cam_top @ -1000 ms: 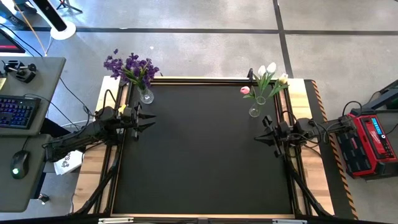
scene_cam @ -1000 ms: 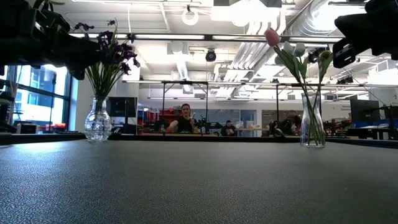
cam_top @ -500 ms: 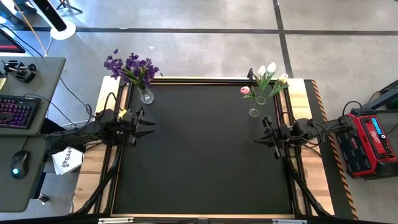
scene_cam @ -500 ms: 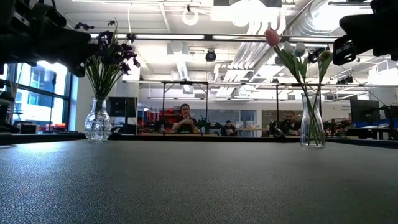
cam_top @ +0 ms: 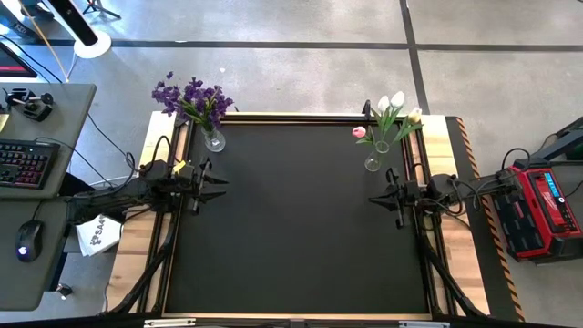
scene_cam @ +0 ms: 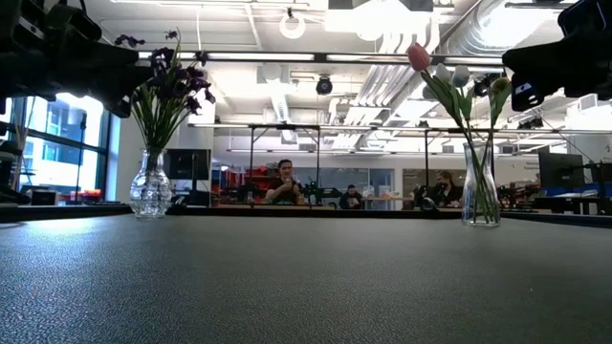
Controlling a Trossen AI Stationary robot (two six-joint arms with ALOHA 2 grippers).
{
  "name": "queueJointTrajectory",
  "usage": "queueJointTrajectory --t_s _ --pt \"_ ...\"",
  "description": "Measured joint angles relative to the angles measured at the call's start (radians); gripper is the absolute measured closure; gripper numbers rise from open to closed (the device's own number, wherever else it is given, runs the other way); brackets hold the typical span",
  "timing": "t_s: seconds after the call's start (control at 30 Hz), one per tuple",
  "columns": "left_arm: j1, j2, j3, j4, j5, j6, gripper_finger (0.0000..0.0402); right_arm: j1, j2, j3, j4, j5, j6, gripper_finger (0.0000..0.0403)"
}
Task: Sort flowers into vase by color
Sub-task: Return to Home Position
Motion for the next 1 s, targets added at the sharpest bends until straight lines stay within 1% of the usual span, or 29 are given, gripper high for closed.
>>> queueJointTrajectory --t_s 0.17,0.33,0.4,0.57,0.73,1.0 --pt "-0.011 0.000 0.000 0.000 -0.003 0.000 0.0261 0.000 0.000 0.000 0.000 0.000 0.000 0.0403" --pt "-0.047 -0.001 0.000 0.000 -0.003 0.000 0.0261 0.005 -0.010 0.000 -0.005 0.003 0.000 0.0403" --pt "-0.058 -0.001 0.000 0.000 -0.003 0.000 0.0261 0.004 -0.023 0.000 -0.003 -0.014 0.000 0.0403" --pt "-0.094 -0.001 0.000 -0.001 -0.003 0.000 0.0261 -0.017 -0.024 0.000 -0.008 -0.016 0.000 0.0403" --pt "-0.111 -0.001 0.000 0.000 -0.002 0.000 0.0261 -0.059 -0.024 0.000 -0.023 -0.017 0.000 0.0403" --pt "-0.111 -0.001 0.000 0.000 -0.002 0.000 0.0261 -0.170 -0.024 -0.001 -0.056 -0.018 0.000 0.0403"
